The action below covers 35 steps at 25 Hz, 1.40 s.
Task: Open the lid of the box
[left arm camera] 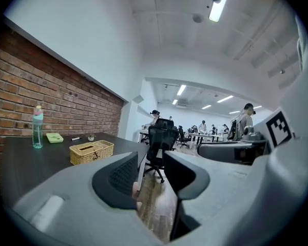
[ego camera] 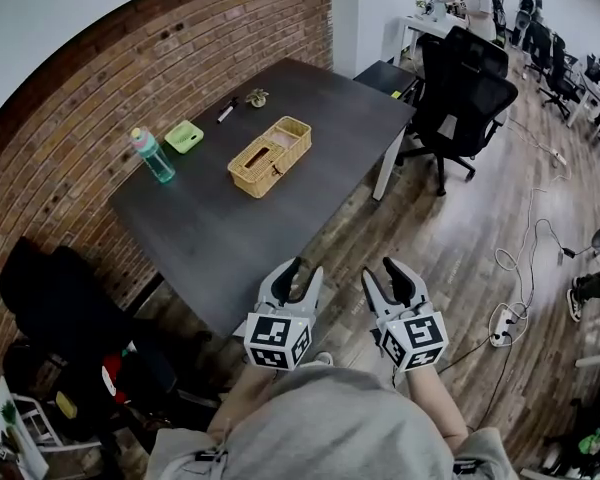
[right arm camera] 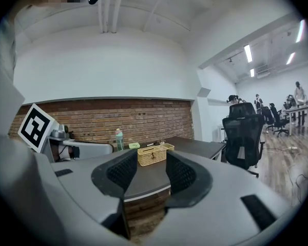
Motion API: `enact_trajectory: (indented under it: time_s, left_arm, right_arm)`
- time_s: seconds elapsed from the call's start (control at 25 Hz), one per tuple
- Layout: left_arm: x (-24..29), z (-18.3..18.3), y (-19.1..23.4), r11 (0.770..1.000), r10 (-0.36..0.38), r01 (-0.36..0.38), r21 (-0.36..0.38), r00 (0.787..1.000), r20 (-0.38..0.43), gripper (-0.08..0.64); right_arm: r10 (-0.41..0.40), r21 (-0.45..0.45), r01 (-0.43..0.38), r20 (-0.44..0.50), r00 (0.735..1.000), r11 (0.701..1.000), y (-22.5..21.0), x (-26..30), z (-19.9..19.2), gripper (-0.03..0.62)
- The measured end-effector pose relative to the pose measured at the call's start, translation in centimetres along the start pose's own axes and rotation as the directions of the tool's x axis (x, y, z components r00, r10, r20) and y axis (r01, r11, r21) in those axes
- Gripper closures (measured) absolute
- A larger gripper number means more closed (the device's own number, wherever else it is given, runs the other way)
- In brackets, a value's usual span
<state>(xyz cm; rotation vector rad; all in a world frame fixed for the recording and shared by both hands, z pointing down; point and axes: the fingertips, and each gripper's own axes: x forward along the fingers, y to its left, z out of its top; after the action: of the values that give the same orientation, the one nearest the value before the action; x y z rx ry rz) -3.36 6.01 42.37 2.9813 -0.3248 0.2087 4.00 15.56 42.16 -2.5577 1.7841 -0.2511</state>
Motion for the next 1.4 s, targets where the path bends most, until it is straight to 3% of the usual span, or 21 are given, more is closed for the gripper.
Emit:
enact_trajectory:
  time_s: [0.68, 1.4]
  left_arm:
    - [6.0, 0.8, 7.1, 0.999, 0.049, -0.049, 0.000, 0.999, -0.011, 0.402]
    - [8.6, 1.4, 14.8, 0.974, 0.222, -0.222, -0.048, 0.975, -0.006, 0.402]
  right_arm:
    - [0.045, -0.017, -0.045, -0.017, 0.999, 0.999, -1.9, 10.0, 0.7, 0.414]
    - [0.169, -0.060, -0.172, -0.055, 0.984, 0.983, -1.7, 18.8, 1.4, 0.416]
